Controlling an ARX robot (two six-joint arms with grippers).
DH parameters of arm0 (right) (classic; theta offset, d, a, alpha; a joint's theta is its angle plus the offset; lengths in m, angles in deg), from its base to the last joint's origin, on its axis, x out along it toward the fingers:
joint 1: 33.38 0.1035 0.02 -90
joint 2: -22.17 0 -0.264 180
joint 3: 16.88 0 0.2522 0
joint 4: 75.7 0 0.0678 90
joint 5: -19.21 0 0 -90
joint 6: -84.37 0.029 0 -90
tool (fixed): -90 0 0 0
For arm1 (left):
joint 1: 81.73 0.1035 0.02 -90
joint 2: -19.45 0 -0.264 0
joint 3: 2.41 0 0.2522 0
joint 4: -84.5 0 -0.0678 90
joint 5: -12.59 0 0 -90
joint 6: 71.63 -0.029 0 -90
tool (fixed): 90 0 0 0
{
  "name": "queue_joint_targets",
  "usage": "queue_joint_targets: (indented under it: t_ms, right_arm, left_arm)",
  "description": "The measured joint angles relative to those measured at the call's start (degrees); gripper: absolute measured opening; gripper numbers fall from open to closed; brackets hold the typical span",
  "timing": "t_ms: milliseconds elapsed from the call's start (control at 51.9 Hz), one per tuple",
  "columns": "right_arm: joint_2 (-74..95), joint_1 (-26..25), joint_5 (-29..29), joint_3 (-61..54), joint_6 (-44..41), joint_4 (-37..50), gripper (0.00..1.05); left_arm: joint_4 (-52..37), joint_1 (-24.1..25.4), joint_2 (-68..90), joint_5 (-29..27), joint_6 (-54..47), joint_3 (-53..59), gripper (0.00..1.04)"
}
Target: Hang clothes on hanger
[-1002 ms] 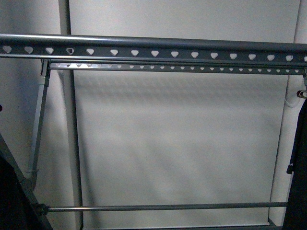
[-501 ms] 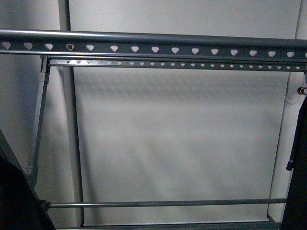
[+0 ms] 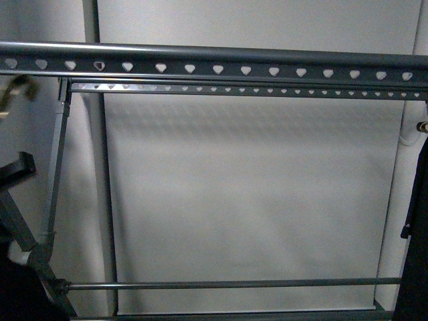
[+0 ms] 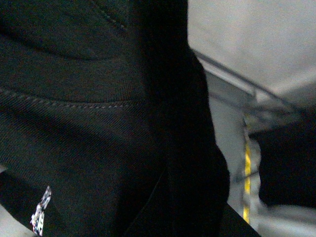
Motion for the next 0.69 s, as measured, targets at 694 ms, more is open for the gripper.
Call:
queue_joint_targets:
  t_ms: [694]
  right_arm:
    - [0.0,0.0,0.0,0.0,0.0,0.0,0.97]
  left_arm:
    - [12.9,-3.5,7.4,41.4,-76.6,-16.7,0.04]
